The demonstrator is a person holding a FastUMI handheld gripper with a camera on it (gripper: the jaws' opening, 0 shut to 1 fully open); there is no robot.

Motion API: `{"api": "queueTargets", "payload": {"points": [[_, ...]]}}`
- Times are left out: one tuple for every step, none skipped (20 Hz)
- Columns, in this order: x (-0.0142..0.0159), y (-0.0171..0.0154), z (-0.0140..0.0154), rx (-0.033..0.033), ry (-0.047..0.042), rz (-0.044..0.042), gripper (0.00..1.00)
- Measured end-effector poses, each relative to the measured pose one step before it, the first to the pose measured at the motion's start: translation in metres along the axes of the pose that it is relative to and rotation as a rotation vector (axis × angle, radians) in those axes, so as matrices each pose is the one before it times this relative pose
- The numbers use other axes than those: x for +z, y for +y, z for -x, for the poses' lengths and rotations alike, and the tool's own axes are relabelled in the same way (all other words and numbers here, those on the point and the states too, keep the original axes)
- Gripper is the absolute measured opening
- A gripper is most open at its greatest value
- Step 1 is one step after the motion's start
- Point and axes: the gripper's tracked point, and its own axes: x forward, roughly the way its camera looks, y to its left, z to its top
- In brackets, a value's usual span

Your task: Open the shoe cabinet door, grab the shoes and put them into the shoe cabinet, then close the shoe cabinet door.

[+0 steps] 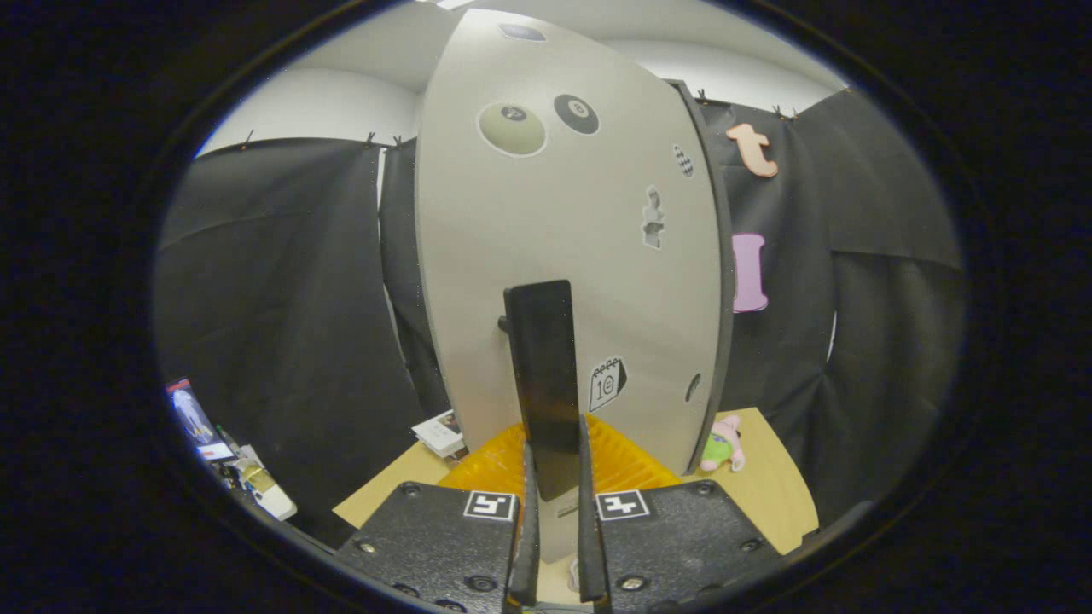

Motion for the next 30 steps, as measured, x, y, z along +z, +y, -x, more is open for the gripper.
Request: {"api": "queueTargets", "payload": {"points": [[-0.00004, -0.00446, 0.00310, -0.01612, -0.00208, 0.00168, 0.21], [-0.00071, -0.00477, 0.00298, -0.01987, -0.00124, 0.00584, 0.20], [0.00032, -0.00472, 0.00275, -0.02218, 0.00083, 0.00229, 0.20], [-0.00187, -0.00500, 0.00004, -0.01961, -0.00159, 0.00242, 0.18], [0.00042, -0.00487, 0.00045, -0.01895, -0.00207, -0.00101, 0.17], [-0.00030, -0.00364, 0.00150, -0.01908, -0.00055, -0.00316, 0.15], [0.00108, -0.00552, 0.00167, -0.02029, -0.00042, 0.00057, 0.14], [-0.00097, -0.00555, 0.00032, -0.02125, -0.00190, -0.00110, 0.12], [-0.00024, -0.00521, 0.00017, -0.02310, -0.00401, 0.00035, 0.11], [0.00023, -0.00604, -0.00098, -0.02546, -0.00227, 0.00215, 0.09], [0.00070, -0.00764, 0.00005, -0.02923, -0.00452, 0.00669, 0.08], [-0.00012, -0.00658, -0.00154, -0.02796, -0.00239, 0.00296, 0.06], [0.00044, -0.00649, -0.00062, -0.02430, -0.00117, -0.00266, 0.05], [-0.00128, -0.00424, -0.00049, -0.01489, -0.00299, -0.01042, 0.04], [0.00095, -0.00286, 0.00101, -0.00950, -0.00012, -0.01824, 0.04], [0.00111, -0.00284, -0.00056, -0.00738, -0.00116, -0.01278, 0.04], [0.00097, -0.00291, -0.00201, -0.00222, -0.00566, -0.00617, 0.04], [-0.00009, 0.00075, 0.00035, 0.01633, 0.00181, -0.01366, 0.04], [0.00024, 0.00402, 0.00212, 0.00911, -0.00046, -0.00881, 0.04], [0.00057, -0.00086, -0.00145, 0.01064, -0.00381, 0.01021, 0.04], [0.00107, -0.00108, 0.00122, 0.00280, 0.00086, 0.00575, 0.04], [-0.00144, -0.00299, -0.00135, 0.00565, -0.00090, 0.00890, 0.04], [-0.00008, -0.00119, -0.00014, -0.00375, -0.00159, 0.00523, 0.04], [-0.00010, -0.00050, -0.00099, 0.00126, 0.00249, 0.00105, 0.04], [0.00043, -0.00040, -0.00016, 0.00022, 0.00082, -0.00222, 0.04], [-0.00016, -0.00113, -0.00033, -0.00294, 0.00178, 0.00072, 0.04], [-0.00013, -0.00103, 0.00133, -0.00465, 0.00195, 0.00384, 0.04], [0.00095, -0.00234, 0.00046, -0.01304, -0.00141, 0.00323, 0.04], [-0.00027, -0.00364, 0.00126, -0.01383, -0.00189, 0.00606, 0.04], [-0.00015, -0.00407, 0.00100, -0.01681, -0.00029, 0.00570, 0.04]]}}
